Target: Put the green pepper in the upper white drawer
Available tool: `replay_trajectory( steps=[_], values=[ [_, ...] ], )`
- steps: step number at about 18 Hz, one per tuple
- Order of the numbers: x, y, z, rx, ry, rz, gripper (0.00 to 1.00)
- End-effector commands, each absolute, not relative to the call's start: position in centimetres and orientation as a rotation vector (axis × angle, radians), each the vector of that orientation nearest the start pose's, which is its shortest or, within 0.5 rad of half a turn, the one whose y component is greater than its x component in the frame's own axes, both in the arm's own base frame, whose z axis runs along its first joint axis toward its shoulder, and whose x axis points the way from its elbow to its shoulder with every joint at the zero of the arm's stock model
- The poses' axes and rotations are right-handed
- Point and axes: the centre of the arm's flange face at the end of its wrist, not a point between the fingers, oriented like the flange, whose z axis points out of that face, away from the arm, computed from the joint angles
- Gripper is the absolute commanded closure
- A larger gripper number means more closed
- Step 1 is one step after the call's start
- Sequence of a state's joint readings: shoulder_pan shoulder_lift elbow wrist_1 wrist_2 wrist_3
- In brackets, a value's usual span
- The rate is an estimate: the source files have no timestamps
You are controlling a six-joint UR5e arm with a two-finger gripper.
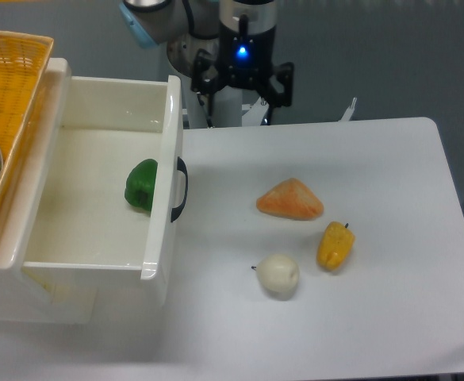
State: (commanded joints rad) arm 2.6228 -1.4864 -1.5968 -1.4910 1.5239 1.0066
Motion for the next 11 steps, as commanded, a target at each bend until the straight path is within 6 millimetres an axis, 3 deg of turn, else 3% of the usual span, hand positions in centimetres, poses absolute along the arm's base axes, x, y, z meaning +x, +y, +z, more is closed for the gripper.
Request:
replay_trajectory(
  steps=[4, 6, 11],
  values=[
    [-35.2, 33.9, 50.7, -3.074, -0.075, 0.143, 0.0],
    [-37.1, 32.7, 49.0, -3.09, -0.136, 0.101, 0.0],
    [-38.7, 32.5, 47.9, -3.089, -0.168, 0.096, 0.0]
  ],
)
